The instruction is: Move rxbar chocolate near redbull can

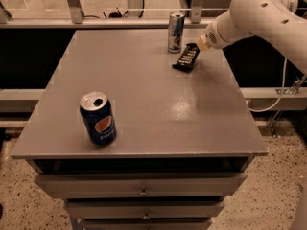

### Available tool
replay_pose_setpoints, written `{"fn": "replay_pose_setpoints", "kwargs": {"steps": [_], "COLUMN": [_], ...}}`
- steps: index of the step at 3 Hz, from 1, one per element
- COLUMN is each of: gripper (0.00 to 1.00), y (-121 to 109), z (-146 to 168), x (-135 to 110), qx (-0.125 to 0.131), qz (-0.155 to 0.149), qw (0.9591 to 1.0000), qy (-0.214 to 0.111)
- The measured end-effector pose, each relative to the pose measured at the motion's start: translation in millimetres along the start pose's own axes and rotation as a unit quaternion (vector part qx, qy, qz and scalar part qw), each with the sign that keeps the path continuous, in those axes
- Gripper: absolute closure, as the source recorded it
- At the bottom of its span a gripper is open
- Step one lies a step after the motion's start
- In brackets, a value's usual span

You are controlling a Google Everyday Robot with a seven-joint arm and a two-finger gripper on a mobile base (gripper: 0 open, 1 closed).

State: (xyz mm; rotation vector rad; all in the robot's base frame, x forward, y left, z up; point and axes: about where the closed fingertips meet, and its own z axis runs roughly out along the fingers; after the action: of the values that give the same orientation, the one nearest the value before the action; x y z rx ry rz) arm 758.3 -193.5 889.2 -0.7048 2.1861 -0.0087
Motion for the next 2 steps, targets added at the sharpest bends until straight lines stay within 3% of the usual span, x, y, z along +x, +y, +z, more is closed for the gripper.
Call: {"fn": "replay_pose_setpoints", "kwargs": {"steps": [2], "gripper": [1.00], "y": [-13.6], "z": [13.6], "x": [-13.9], "qx": [0.004], "qz": [0.009], "qw": [0.9999], "qy": [-0.013]}}
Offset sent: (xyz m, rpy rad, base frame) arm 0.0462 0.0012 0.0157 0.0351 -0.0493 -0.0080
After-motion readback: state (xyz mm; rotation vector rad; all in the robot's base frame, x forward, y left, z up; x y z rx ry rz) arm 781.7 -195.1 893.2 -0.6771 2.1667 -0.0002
